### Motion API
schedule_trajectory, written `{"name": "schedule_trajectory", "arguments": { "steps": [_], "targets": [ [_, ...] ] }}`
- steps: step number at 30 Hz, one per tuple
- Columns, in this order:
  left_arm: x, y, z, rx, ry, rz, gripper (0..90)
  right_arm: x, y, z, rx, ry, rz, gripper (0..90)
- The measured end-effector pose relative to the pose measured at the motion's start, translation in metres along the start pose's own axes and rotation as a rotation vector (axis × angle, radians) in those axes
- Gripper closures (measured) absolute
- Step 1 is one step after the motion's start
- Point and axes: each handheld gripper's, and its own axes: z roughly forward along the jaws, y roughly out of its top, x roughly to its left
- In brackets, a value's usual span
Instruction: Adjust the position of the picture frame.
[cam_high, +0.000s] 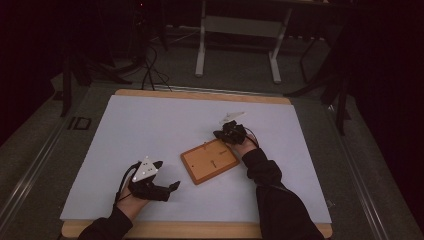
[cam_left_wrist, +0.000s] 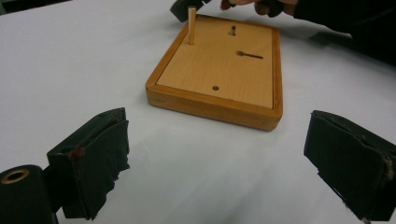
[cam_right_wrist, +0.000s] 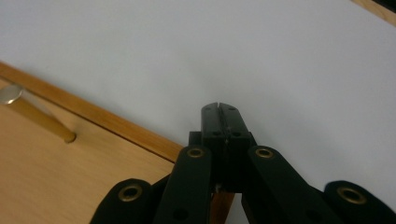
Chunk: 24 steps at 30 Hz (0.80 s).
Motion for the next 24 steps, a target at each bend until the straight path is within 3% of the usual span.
{"name": "schedule_trajectory", "arguments": {
  "steps": [15, 24],
  "targets": [
    [-0.001, 0.002, 0.006, 0.007, -0.013, 0.014, 7.0, 0.022, -0.036, -0.031, -0.012, 0.032, 0.061, 90.0],
    [-0.002, 0.004, 0.01, 0.004, -0.028, 0.02, 7.0, 0.033, -0.044, -0.035, -0.025, 0.028, 0.072, 90.0]
  ]
}}
